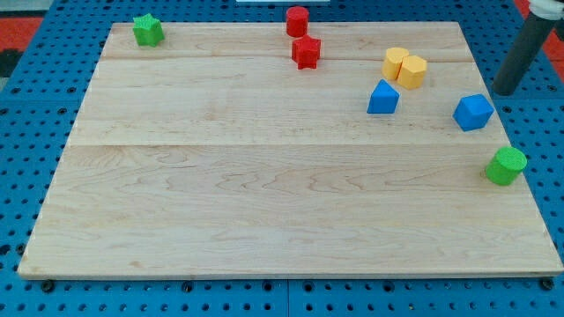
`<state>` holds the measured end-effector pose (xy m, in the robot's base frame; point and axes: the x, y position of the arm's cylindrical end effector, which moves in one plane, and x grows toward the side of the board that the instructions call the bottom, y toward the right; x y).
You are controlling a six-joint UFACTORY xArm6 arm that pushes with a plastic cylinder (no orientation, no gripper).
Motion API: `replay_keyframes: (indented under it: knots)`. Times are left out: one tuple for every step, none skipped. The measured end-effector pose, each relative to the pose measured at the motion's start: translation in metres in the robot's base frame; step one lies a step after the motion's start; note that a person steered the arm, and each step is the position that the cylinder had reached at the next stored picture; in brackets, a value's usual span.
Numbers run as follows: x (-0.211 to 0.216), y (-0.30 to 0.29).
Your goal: Push the blue cube diagonally to the hexagon
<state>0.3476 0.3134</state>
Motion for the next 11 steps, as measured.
replay_keyframes:
  knots:
    - [0.036, 0.031]
    - [0.056, 0.030]
    - [0.068, 0.004]
    - [0.076, -0.030]
    - [0.065, -0.065]
    - [0.032, -0.068]
    - [-0.005, -0.052]
    - [-0.042, -0.047]
    - [-0.079, -0.047]
    - [-0.081, -0.045]
    - [-0.041, -0.027]
